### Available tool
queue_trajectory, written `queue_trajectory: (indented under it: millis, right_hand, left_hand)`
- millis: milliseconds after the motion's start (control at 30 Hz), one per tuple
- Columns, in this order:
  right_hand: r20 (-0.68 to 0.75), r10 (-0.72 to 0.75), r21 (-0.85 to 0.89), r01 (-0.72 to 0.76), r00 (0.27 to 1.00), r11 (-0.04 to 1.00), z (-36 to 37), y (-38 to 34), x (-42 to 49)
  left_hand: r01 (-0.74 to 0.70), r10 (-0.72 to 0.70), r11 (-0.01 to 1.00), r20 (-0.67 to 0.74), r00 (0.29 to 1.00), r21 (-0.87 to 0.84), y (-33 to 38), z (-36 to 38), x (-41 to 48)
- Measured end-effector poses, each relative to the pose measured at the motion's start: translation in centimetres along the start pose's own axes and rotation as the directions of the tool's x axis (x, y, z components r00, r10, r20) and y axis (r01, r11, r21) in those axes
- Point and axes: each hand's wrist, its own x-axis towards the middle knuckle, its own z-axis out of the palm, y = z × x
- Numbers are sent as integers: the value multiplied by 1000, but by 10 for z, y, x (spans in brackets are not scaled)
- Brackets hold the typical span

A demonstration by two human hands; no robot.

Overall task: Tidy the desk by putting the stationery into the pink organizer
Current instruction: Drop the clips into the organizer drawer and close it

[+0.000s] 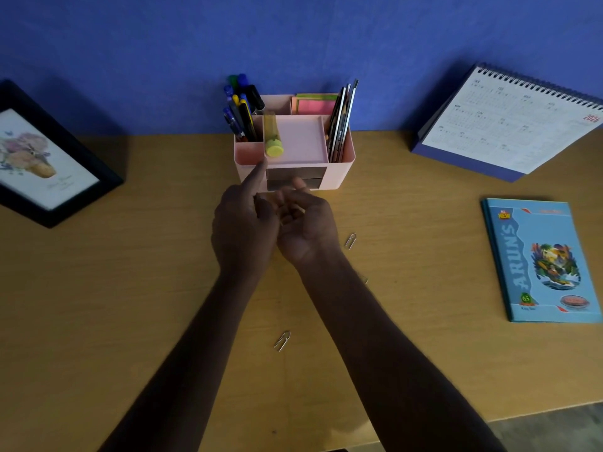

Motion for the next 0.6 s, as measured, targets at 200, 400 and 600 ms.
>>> queue_trajectory:
  millis: [200, 400, 600]
  right_hand:
    - [-91, -27, -82, 20, 995, 996, -3, 7, 11]
    - [-152, -67, -169, 41, 986, 985, -2, 5, 18]
    - [-165, -117, -261, 71, 979, 963, -5, 7, 16]
  left_hand:
    - [36, -43, 991, 55, 998, 132, 0, -7, -2]
    - [67, -80, 987, 85, 993, 148, 0, -10, 1]
    - [81, -95, 987, 102, 990, 137, 1, -13, 3]
